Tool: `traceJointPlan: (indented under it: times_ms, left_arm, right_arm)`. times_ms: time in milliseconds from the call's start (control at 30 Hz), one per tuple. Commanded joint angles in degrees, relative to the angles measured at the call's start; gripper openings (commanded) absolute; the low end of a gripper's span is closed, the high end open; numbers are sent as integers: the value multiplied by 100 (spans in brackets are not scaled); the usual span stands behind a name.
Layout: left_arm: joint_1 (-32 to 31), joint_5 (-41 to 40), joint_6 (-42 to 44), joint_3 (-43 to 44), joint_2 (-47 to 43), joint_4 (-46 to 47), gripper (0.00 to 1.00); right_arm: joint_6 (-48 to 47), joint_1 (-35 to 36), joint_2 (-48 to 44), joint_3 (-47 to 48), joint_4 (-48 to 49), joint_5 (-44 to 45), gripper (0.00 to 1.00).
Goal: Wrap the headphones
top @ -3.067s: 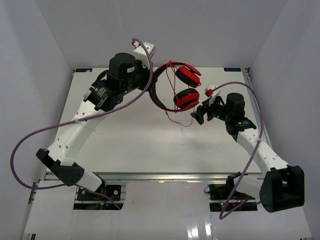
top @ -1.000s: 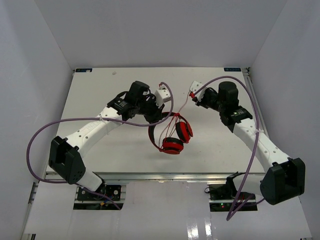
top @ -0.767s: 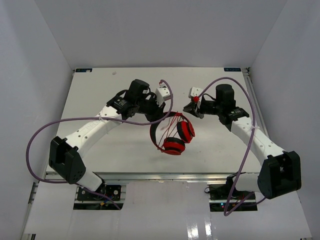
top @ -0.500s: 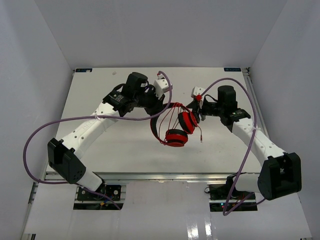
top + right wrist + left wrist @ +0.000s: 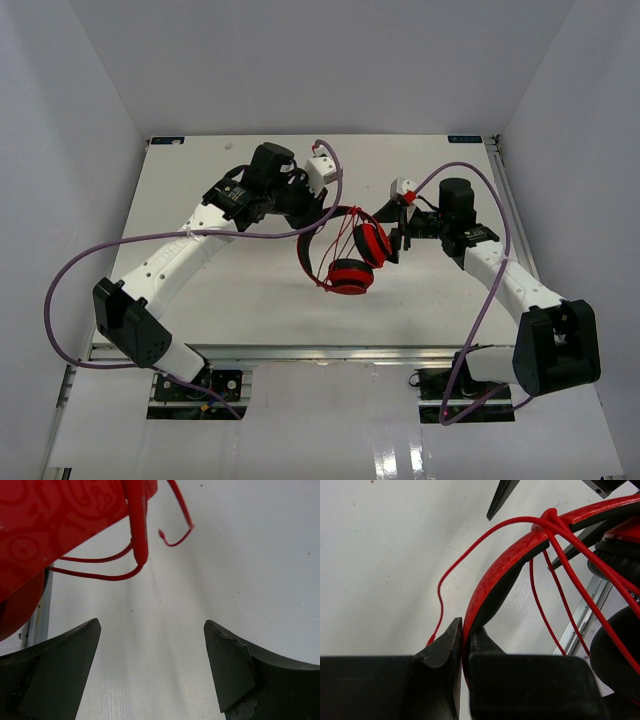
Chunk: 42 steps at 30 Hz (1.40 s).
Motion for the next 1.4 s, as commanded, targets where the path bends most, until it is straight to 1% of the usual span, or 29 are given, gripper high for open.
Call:
traceJointPlan:
  times_ms: [0,100,167,267,333,367,467,533,600,633,667,700,733,833,900,967,1033,1100,1133,1200,1233,1267,1333,1367]
  left_arm:
    - [-3,4,-126,13,-378,160,0]
    - [-3,53,-97,-136,-504,225,0]
    - [-3,146,-96,-216,-627,239,0]
    - [-3,395,-129,-232,-730,267,0]
    - [-3,593,-181,-232,-758,292,0]
    - [-3,643,-224,-226,-759,316,0]
    - [-12,854,-369,-199,-795,456,0]
    - [-9,986,-457,-193,-831,587,0]
    - [-4,1072,-548,-182,-862,682,0]
    - [-3,1076,-573,-160,-878,729,0]
    - [-3,1068,-608,-151,-894,773,0]
    - [-5,1053,-643,-146,-911,814,0]
    - [-11,1017,-661,-146,-928,839,0]
    - [-3,821,-673,-181,-1011,920,0]
    - [-3,751,-661,-237,-1055,1008,0]
    - [-3,693,-633,-243,-1050,1038,0]
    - [-3,673,-623,-225,-1022,1056,0]
    - [-3,690,-621,-220,-1012,1060,0]
    - [-3,690,-615,-232,-1006,1072,0]
    - [-3,682,-605,-262,-1013,1091,0]
    - [-3,691,-607,-270,-1013,1093,0]
    - [-3,697,-620,-277,-1013,1107,0]
    - [-3,696,-628,-284,-1022,1115,0]
    - [-3,686,-622,-277,-1028,1109,0]
  right_arm:
    - [-106,-31,-126,56,236,537,90]
    - [-668,-72,-250,18,-105,467,91]
    - [-946,-128,-373,-134,-222,-88,93]
    - [-1064,-139,-462,-277,-134,-905,95]
    - [-653,-26,-330,-393,323,-1158,96]
    - [-234,60,-213,-430,828,-1092,96]
    - [676,334,284,-380,2024,-181,95]
    - [1178,532,658,-69,2507,-171,91]
    - [1472,757,1059,305,2611,182,78]
    - [1578,838,1271,406,2748,363,52]
    - [1787,923,1432,533,2849,363,29]
    - [2018,996,1561,657,2935,310,10]
    - [2220,1006,1613,697,3014,253,8]
    - [2752,1041,1412,305,3746,-37,8]
    - [2816,1041,1236,-4,3763,-132,8]
    - [2670,1041,957,-202,3605,-140,8]
    - [2055,1041,725,-221,2562,41,23]
    - [1310,1025,492,-210,1957,344,43]
    - [1152,1001,436,-228,1752,413,50]
    - [1035,963,242,-350,1583,669,59]
    - [1003,970,167,-394,1547,851,61]
    - [989,963,73,-427,1506,1348,62]
    - [1318,962,-44,-488,1500,2683,81]
    - [1379,942,-62,-459,1436,3151,86]
